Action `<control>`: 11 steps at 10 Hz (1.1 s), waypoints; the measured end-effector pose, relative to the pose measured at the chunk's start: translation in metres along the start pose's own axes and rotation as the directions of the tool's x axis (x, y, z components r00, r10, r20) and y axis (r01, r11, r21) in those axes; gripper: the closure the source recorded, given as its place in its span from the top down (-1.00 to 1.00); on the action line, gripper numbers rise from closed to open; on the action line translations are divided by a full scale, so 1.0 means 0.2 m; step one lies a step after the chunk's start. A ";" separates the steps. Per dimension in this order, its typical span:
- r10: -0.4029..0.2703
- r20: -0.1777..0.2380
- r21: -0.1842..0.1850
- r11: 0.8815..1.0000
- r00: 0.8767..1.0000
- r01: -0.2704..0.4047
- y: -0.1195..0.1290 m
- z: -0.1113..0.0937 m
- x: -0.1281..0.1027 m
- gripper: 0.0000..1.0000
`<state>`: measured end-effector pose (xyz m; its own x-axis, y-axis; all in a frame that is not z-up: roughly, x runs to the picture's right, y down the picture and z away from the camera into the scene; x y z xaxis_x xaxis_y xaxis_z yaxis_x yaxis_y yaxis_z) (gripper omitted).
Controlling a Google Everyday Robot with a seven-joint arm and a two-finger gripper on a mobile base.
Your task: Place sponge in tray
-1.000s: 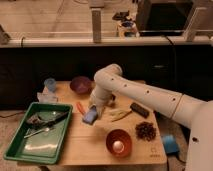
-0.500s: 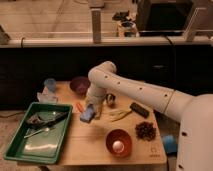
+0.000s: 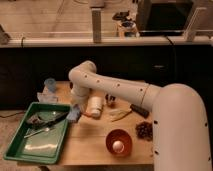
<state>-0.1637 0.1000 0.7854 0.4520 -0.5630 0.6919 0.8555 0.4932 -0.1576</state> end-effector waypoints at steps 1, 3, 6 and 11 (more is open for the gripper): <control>-0.026 0.015 0.015 1.000 1.000 0.026 -0.08 0.03 -0.06 -1.00; -0.063 0.039 0.040 0.997 0.997 0.062 -0.18 0.06 -0.16 -1.00; -0.125 0.060 0.072 0.990 0.990 0.121 -0.29 0.13 -0.35 -1.00; -0.192 0.019 0.090 0.978 0.981 0.190 -0.33 0.19 -0.63 -1.00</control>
<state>-0.2873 0.1640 0.7357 0.2744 -0.6343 0.7227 0.8995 0.4351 0.0403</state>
